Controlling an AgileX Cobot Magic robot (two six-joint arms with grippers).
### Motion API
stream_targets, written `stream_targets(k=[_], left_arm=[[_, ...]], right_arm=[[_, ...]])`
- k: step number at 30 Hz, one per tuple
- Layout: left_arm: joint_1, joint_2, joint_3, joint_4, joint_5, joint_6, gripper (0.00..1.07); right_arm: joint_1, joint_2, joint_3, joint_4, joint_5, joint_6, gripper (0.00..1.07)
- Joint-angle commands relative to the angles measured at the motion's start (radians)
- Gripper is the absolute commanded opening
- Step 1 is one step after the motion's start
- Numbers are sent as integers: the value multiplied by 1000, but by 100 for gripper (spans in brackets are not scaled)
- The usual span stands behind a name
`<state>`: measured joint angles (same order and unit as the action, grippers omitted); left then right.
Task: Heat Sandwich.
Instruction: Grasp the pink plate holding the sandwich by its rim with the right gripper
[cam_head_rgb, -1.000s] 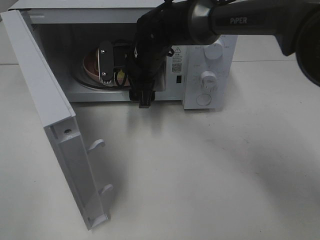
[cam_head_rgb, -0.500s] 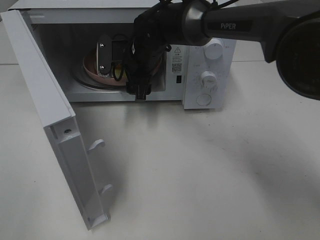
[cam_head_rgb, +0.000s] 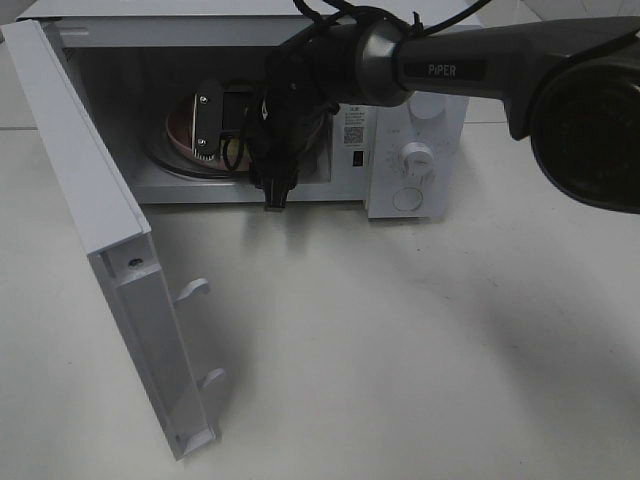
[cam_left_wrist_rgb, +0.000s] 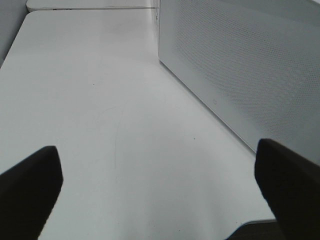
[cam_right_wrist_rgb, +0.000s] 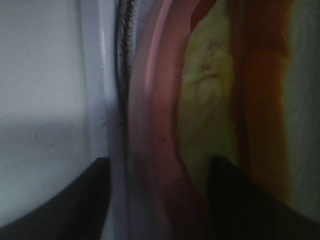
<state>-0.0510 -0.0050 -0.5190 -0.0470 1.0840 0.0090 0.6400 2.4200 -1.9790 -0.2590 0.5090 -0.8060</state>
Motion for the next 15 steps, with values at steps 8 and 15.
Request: stream_targets(k=[8,15], left_arm=[[2,-5,2,-2,-14,2,100],[2,-5,2,-2,-14,2,100]], right_arm=[[-1,1,-4,-3,-1,63,0],[-6,1,-4,-3,5,63,0]])
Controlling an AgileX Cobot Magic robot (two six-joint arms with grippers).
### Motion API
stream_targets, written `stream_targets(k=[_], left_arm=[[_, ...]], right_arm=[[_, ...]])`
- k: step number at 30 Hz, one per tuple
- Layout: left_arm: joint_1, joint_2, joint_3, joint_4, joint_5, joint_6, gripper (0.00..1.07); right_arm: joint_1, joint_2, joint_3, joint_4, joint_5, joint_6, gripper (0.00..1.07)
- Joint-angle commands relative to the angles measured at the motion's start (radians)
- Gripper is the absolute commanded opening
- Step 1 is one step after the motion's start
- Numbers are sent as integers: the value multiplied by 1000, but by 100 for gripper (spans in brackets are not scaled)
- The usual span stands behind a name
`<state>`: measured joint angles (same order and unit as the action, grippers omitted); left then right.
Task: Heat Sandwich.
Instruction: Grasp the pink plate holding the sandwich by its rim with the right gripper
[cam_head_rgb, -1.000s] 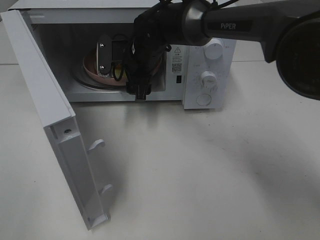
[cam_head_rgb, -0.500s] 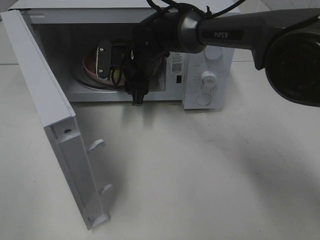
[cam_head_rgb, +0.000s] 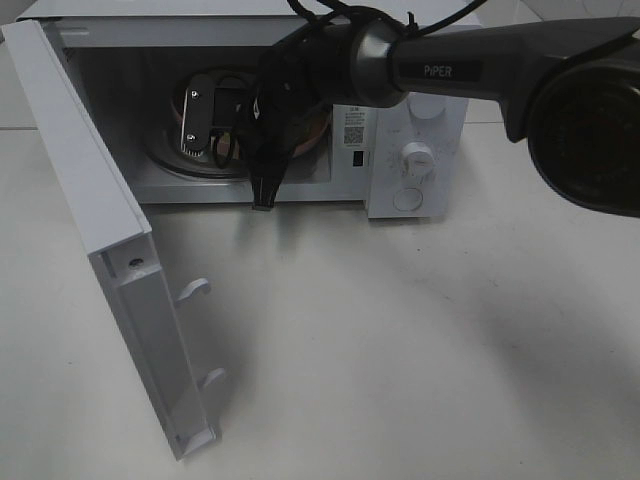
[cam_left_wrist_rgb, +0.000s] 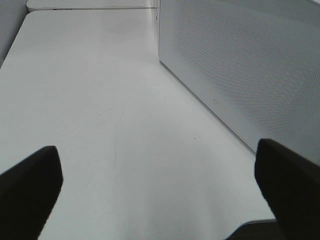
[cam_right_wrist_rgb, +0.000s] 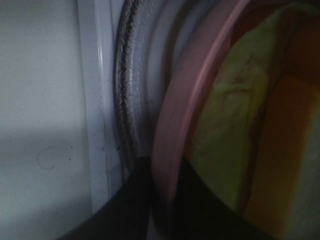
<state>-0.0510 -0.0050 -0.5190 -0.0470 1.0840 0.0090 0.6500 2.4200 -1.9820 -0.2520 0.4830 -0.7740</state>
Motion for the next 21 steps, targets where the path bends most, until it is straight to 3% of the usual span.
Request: stream_targets(k=[1,12,21], left_arm=[[2,-5,2,-2,-14,2,100],[2,-5,2,-2,-14,2,100],[2,-5,2,-2,-14,2,100]], right_arm=[[-16,0,-1,-10,31,31,0],[-16,-12,0,30,66,-56,0],[-21,-59,6,181,122,-297,0]])
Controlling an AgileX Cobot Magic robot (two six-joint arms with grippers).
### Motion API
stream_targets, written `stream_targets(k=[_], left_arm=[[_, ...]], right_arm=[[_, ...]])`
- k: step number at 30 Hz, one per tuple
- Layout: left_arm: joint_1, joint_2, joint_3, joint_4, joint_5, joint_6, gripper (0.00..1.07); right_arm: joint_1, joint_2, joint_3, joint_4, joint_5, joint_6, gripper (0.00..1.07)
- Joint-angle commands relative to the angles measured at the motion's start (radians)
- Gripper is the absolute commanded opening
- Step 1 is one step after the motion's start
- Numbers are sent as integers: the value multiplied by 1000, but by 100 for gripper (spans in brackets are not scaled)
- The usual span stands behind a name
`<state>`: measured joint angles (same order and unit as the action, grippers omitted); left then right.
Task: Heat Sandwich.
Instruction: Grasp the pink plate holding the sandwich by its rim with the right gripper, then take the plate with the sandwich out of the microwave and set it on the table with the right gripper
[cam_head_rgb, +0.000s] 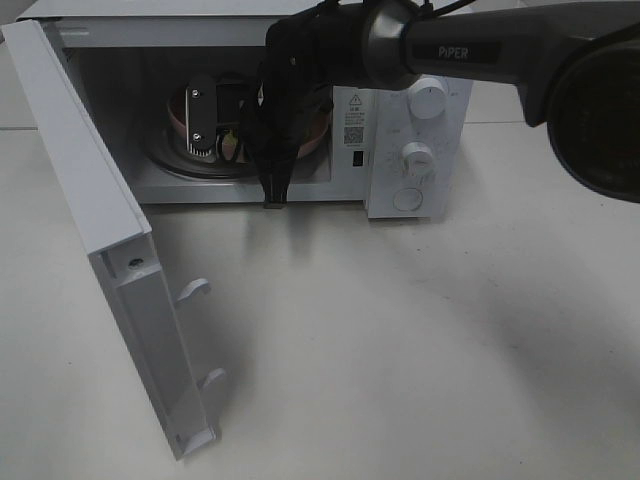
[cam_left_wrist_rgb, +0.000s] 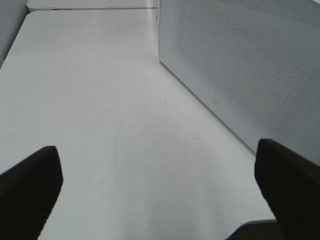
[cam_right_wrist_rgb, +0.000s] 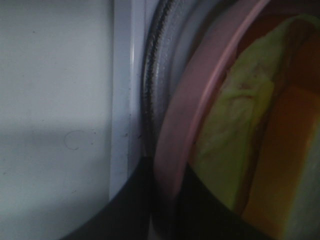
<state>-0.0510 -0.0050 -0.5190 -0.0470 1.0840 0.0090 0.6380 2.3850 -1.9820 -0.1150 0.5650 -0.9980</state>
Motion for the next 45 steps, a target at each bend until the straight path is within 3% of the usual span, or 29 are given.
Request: stream_targets(k=[1,11,22,39,45], left_arm=[[2,-5,2,-2,-14,2,100],[2,-5,2,-2,-14,2,100],[2,-5,2,-2,-14,2,100],[2,-5,2,-2,-14,2,100],[2,-5,2,-2,-14,2,100]], right_arm=[[-10,-35,20,64,44,-104,0],[-10,-118,127,63,30,-274,0],[-9,-173,153,63,26,-292,0],[-3,-292,343,53,-51,-326,0],[15,-351,476,-8,-141,-325,0]])
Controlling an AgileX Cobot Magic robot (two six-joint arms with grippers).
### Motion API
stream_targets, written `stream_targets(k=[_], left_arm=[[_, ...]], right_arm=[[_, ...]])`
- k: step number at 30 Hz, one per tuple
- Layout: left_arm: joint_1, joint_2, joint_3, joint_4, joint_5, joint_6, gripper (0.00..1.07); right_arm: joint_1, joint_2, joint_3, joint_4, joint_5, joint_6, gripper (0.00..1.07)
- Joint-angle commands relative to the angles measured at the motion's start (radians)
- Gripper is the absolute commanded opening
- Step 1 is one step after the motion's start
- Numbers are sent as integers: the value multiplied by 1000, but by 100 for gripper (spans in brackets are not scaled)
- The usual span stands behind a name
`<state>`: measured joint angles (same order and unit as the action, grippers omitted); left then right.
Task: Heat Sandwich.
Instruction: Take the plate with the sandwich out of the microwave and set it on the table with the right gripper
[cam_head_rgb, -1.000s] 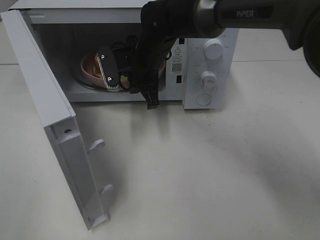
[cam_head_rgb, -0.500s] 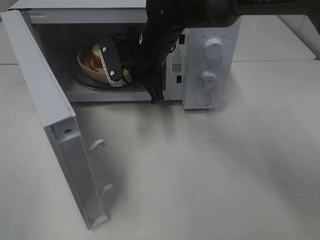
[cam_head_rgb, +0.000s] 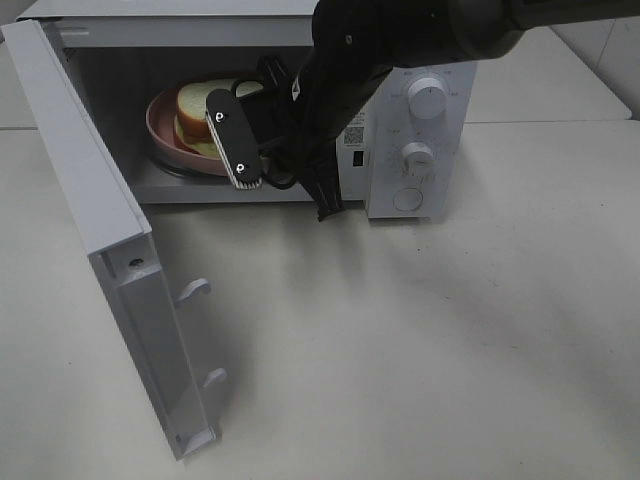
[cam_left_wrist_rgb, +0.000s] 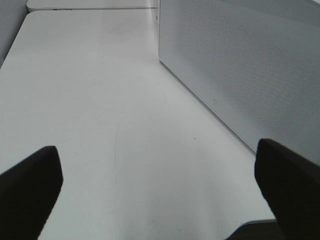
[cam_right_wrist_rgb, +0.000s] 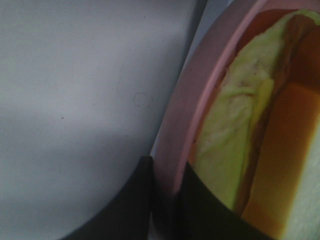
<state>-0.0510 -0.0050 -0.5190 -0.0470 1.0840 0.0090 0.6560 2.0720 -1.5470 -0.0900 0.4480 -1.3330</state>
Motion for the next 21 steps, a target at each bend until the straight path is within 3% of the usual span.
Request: stream_targets(k=[1,21], left_arm=[[2,-5,2,-2,-14,2,100],[2,-5,2,-2,-14,2,100]], right_arm=[[-3,-47,58,-38,-34,10,0],[22,-233,349,-78,-175,10,0]])
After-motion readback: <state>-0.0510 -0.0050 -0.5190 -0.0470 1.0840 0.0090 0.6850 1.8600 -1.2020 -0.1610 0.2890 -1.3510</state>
